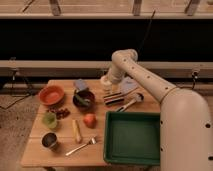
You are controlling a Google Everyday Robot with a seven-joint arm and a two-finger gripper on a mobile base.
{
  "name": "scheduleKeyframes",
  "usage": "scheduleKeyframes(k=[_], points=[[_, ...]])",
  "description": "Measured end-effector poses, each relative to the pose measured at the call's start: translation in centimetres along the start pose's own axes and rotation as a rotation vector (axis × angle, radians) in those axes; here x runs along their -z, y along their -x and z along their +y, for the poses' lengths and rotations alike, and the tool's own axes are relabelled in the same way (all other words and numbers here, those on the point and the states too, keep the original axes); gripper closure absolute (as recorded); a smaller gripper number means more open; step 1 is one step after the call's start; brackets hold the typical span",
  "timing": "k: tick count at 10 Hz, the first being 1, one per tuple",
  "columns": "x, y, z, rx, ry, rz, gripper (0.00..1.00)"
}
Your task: Stack cups on top of each other
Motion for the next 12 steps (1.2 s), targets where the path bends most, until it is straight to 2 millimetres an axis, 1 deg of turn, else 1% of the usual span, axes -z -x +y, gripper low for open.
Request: scheduleKeyframes(k=[2, 3, 6, 7, 8, 10, 11, 12], points=[[-0.4, -0.6, -1.1, 0.002, -0.013, 0.015, 0.35], [-0.6, -0.7, -1.3, 0.003, -0.014, 0.021, 0.35], [-1.8, -1.3, -1.3, -0.003, -0.016, 0.038, 0.35], [-2.7, -1.7, -1.2, -0.010, -0.013, 0.048, 0.38], [-3.2, -1.9, -1.1, -0.013, -0.012, 0.055, 0.43], [-3.8, -2.3, -1.3, -0.017, -0.012, 0.075, 0.65], [-3.9, -2.3, -1.4, -0.020, -0.013, 0.076, 0.70], [-3.1, -2.1, -1.5, -0.023, -0.040, 0.064, 0.96]])
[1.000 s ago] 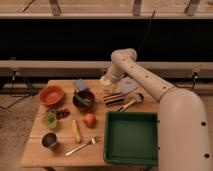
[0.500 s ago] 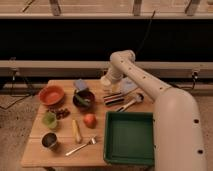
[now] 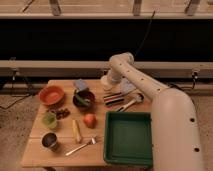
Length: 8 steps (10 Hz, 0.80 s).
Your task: Stack cups on top of each other
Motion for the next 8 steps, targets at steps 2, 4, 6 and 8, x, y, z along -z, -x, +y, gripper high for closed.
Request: scheduleKeyframes(k=[2, 4, 6, 8], points=[[2.6, 1.3, 0.5, 0.020, -0.027, -0.038, 1.00], [5.2, 2.9, 1.6, 0.051, -0.042, -0.063, 1.00], [8.1, 4.7, 3.1, 0.086, -0.049, -0.081, 1.00], [11.3, 7.8, 5.8, 0.148, -0.036, -0.105, 1.00]])
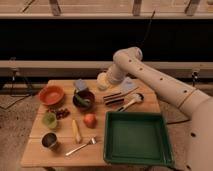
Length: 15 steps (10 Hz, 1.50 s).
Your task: Stack cups on top of each other
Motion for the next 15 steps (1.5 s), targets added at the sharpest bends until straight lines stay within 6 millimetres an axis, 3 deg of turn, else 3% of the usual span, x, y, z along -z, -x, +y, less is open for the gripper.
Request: scheduleKeyframes(k=[3, 6, 8, 10, 15], points=[[1.5, 6.0, 3.1, 0.115, 0.061, -0.026, 1.00], [-0.4, 13.4, 5.5, 0.257, 0.164, -0.050, 1.00], [-1.8, 16.2, 6.3, 0.315, 0.209, -0.064, 1.00], [-3.0, 17.7, 6.8, 0.350, 0.247, -0.079, 1.00], [-3.0, 17.5, 6.8, 0.349, 0.247, -0.079, 1.00]])
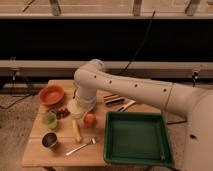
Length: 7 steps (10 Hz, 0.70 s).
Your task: Stack cups on top of each other
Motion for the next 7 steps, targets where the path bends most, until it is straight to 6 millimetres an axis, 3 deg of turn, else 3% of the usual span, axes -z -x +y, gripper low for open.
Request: scheduleKeyframes(k=[3, 5, 7], points=[[-0.4, -0.3, -0.4, 0.007, 0.001, -0.006, 1.00], [-2.7, -0.4, -2.6, 0.030, 0.011, -0.024, 1.00], [-3.8, -0.1, -4.4, 0.053, 0.018, -0.038, 1.00]])
